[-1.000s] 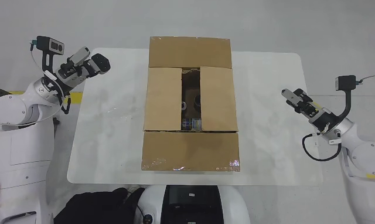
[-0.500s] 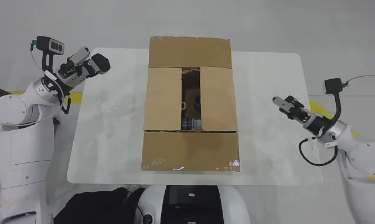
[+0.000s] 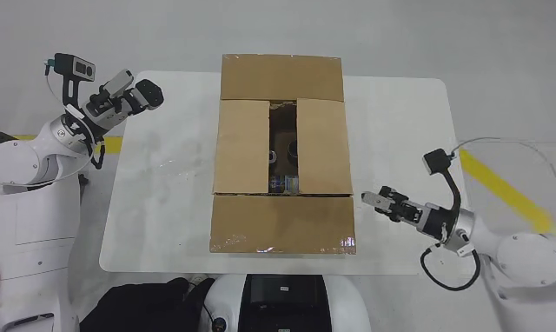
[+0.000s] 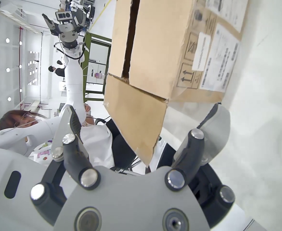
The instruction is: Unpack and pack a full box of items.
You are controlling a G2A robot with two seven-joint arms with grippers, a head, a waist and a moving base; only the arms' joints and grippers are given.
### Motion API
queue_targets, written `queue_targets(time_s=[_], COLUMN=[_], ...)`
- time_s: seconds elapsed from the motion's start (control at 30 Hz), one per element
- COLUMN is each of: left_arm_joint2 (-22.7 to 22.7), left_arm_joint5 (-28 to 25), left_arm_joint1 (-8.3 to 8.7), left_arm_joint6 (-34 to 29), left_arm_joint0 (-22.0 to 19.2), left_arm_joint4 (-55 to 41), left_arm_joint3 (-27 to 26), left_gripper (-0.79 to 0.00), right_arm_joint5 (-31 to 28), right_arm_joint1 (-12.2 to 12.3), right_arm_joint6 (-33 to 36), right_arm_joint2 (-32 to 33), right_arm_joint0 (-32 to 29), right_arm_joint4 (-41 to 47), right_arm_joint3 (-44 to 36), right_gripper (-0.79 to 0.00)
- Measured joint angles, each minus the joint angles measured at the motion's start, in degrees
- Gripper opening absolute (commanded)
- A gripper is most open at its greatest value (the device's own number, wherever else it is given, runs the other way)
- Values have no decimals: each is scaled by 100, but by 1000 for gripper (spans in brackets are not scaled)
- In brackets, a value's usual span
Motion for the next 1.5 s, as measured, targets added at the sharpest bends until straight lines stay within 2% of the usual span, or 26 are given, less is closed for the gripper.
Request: queue_targets(time_s=[0.33, 0.47, 0.97, 1.2, 1.5], left_arm_joint2=[0, 0, 0, 0, 0], left_arm_joint5=[0, 0, 0, 0, 0], left_arm_joint1=[0, 0, 0, 0, 0], left_arm_joint6=[0, 0, 0, 0, 0], left_arm_joint0=[0, 0, 0, 0, 0], left_arm_joint4=[0, 0, 0, 0, 0], left_arm_joint3=[0, 0, 0, 0, 0], left_gripper=[0, 0, 0, 0, 0], right_arm_joint5=[92, 114, -42, -202, -375], right_arm_joint1=[-33, -37, -46, -63, -118], right_arm_joint6=[22, 106, 509, 312, 120], right_arm_joint2=[-850, -1004, -812, -816, -1180], right_arm_joint0=[-7, 86, 413, 750, 1347], right_arm_joint4=[-34, 79, 1780, 2005, 2130], right_arm_joint3=[116, 233, 360, 701, 1072], right_gripper=[0, 0, 0, 0, 0])
